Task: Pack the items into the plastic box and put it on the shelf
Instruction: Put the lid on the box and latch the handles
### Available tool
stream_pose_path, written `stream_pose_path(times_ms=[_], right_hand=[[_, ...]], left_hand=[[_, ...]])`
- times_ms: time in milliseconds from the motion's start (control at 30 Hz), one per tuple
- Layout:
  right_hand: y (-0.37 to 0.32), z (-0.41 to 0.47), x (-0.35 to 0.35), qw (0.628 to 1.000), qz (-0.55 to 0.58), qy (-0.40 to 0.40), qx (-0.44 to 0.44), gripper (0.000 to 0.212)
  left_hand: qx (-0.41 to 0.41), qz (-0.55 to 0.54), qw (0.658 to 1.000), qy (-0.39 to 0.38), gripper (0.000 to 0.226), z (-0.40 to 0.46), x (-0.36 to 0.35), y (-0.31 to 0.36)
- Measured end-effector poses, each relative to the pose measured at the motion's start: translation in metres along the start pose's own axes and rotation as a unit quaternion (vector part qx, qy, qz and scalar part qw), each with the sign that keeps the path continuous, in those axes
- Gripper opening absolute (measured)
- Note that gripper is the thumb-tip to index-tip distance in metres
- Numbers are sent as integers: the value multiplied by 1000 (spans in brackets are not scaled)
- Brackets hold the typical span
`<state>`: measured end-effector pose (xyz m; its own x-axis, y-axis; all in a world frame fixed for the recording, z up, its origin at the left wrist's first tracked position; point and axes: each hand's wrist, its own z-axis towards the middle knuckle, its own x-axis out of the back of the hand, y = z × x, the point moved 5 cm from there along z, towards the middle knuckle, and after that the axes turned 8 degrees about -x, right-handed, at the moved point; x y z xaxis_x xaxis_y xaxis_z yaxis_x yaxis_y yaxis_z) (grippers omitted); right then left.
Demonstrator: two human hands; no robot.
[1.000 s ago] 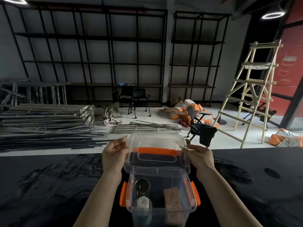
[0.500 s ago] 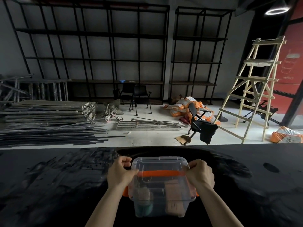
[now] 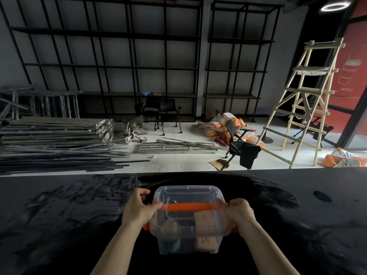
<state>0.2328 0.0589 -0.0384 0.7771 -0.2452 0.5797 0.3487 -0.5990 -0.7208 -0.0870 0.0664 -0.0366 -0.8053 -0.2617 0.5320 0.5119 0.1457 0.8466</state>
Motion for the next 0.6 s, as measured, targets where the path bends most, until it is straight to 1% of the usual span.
stream_pose_path(times_ms=[67, 133, 167, 233, 300, 433, 467, 533, 567, 600], right_hand=[[-5, -1, 2, 1000, 12, 18, 7, 42], [-11, -6, 3, 998, 19, 51, 29, 44], [-14, -10, 3, 996, 20, 68, 47, 47], [-17, -18, -1, 991, 18, 99, 93, 46], [-17, -24, -5, 983, 4, 125, 133, 44], [-21, -29, -7, 967, -57, 165, 185, 36], [-23, -30, -7, 963, -70, 170, 196, 35], [-23, -30, -7, 962, -77, 167, 200, 33], [-21, -29, -7, 967, -64, 158, 191, 35], [-17, -25, -7, 974, -33, 141, 172, 41]], left_hand=[[54, 10, 998, -29, 70, 1, -5, -7], [77, 14, 996, -33, 69, -1, -7, -5], [72, 33, 997, -23, 66, -2, -6, -2], [37, 101, 994, 17, 67, -5, -3, 9], [-15, 150, 987, 61, 57, -13, -3, 21], [-76, 151, 978, 120, 29, -30, -6, 34], [-96, 151, 975, 132, 26, -33, -6, 36], [-128, 153, 969, 148, 28, -36, -7, 39], [-131, 152, 969, 143, 30, -35, -7, 36], [-129, 142, 972, 133, 33, -33, -7, 32]])
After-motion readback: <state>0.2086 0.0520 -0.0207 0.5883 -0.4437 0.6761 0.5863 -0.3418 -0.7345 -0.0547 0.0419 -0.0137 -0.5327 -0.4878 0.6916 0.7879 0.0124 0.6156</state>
